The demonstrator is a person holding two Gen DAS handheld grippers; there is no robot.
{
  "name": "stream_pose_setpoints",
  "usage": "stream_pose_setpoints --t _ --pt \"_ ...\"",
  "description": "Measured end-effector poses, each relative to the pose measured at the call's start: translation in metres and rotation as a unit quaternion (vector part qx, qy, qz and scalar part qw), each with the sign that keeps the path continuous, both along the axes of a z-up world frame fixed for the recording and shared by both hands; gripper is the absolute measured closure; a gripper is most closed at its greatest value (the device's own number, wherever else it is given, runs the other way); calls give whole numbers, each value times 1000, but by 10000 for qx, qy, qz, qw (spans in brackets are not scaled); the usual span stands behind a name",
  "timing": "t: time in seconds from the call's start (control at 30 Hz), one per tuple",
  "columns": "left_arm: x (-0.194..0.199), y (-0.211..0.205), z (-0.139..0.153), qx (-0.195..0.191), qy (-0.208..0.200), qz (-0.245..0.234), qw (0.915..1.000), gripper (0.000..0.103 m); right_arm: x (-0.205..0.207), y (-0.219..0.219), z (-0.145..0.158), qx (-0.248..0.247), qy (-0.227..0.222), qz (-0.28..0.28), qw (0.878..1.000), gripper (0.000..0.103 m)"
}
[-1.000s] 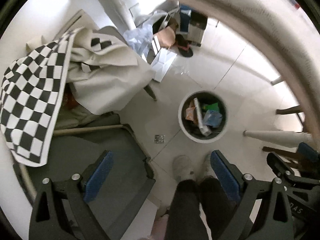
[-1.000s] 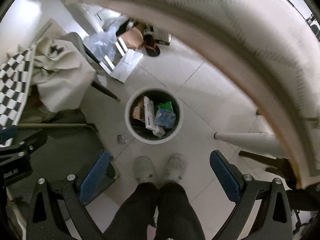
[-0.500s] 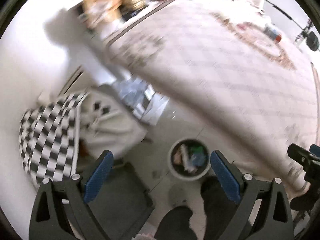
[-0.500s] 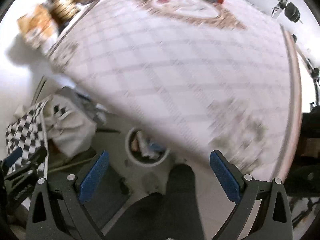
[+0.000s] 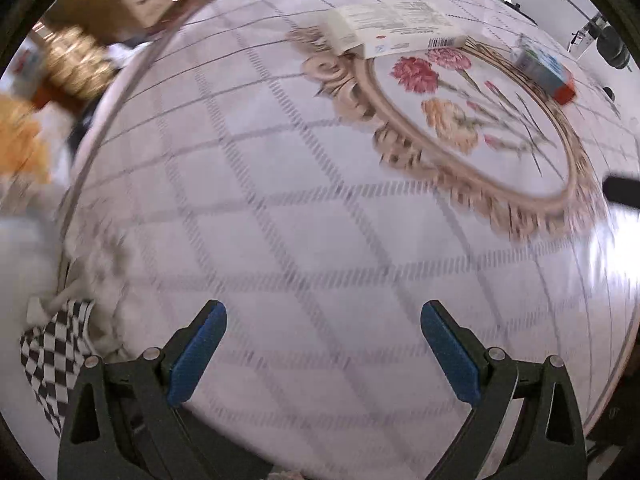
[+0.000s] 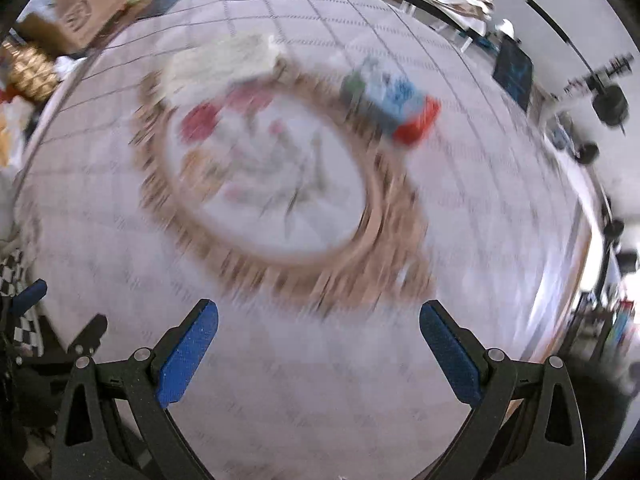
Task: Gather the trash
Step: 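Move both tools back over the table toward the remaining boxes, then grasp the milk carton with the right tool while the left tool grasps the white medicine box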
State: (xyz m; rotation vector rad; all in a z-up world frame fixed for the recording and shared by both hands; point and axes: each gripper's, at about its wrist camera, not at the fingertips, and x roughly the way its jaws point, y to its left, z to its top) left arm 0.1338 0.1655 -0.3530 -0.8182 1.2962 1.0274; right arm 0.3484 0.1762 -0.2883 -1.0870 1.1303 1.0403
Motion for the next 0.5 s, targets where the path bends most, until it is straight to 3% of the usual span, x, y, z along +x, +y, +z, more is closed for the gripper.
stream_pose_setpoints --t 0.27,0.5 --pt "27 59 -23 -134 37 212 9997 3 54 119 -43 -582 -401 755 9946 1" --pt "29 75 -26 -197 -10 157 9997 1 64 170 -66 -898 -457 1370 9854 1"
